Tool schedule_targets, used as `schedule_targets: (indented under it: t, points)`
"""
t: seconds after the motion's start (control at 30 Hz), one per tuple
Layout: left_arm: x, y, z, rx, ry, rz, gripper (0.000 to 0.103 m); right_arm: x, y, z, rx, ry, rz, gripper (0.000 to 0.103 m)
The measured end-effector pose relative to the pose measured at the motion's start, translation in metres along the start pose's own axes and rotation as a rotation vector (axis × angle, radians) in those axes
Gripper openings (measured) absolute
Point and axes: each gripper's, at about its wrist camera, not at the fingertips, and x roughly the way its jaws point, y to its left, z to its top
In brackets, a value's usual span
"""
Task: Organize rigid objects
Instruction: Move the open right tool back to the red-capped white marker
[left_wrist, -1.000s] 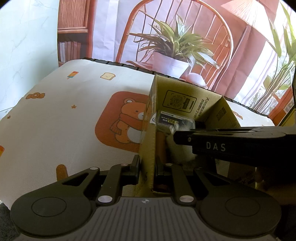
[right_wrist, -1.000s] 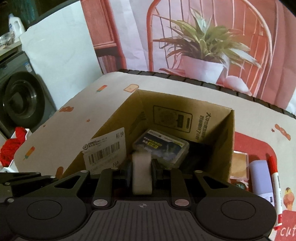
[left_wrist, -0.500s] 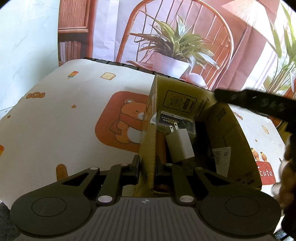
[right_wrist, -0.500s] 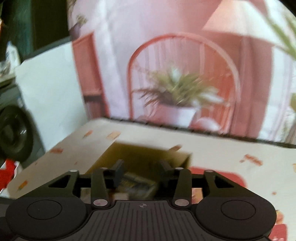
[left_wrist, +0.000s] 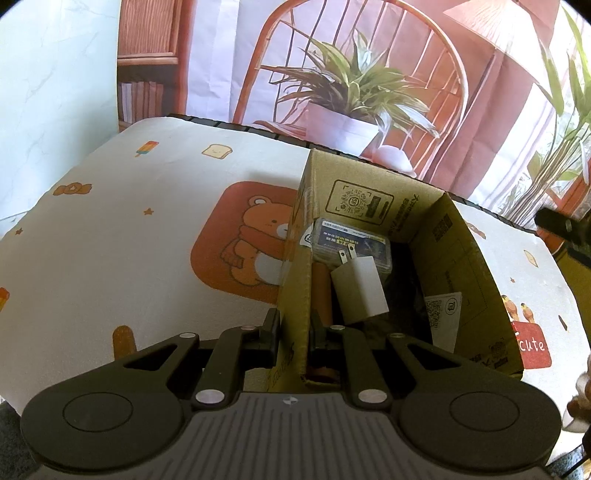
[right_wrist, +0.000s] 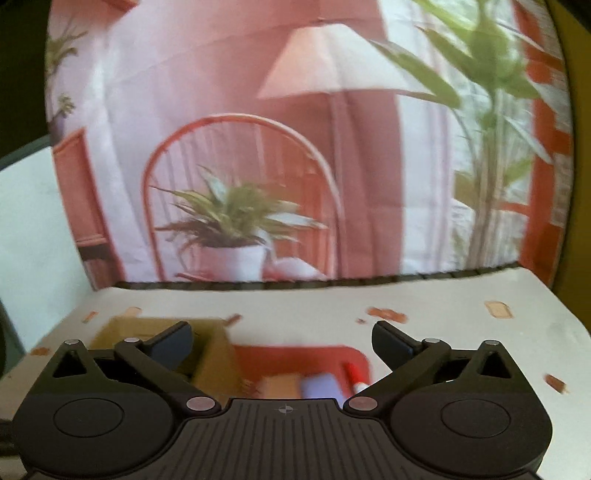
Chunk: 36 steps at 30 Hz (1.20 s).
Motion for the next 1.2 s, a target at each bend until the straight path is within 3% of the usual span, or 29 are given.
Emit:
schedule_targets:
  t: [0.53, 0.9, 0.97, 1.07, 1.13, 1.2]
  points:
    - [0.000, 0.002, 0.000, 0.001, 0.000, 0.003, 0.016, 0.001, -0.068, -0.055, 0.049, 0.077, -0.199, 0.103]
    - [0.000, 0.001, 0.000, 0.003, 0.000, 0.002, 0.016, 0.016, -0.086, -0.065, 0.032, 0.102, -0.222, 0.102]
    - [0.000, 0.002, 0.000, 0.000, 0.000, 0.002, 0.016, 0.019, -0.086, -0.067, 0.007, 0.104, -0.224, 0.099]
    - [0.000, 0.002, 0.000, -0.001, 0.002, 0.002, 0.016, 0.024, -0.086, -0.067, -0.025, 0.121, -0.209, 0.084]
    - [0.000, 0.002, 0.000, -0.001, 0.002, 0.003, 0.016, 0.028, -0.086, -0.066, -0.034, 0.136, -0.190, 0.068]
    - [0.001, 0.002, 0.000, -0.003, 0.003, 0.003, 0.016, 0.033, -0.085, -0.066, -0.046, 0.150, -0.164, 0.062]
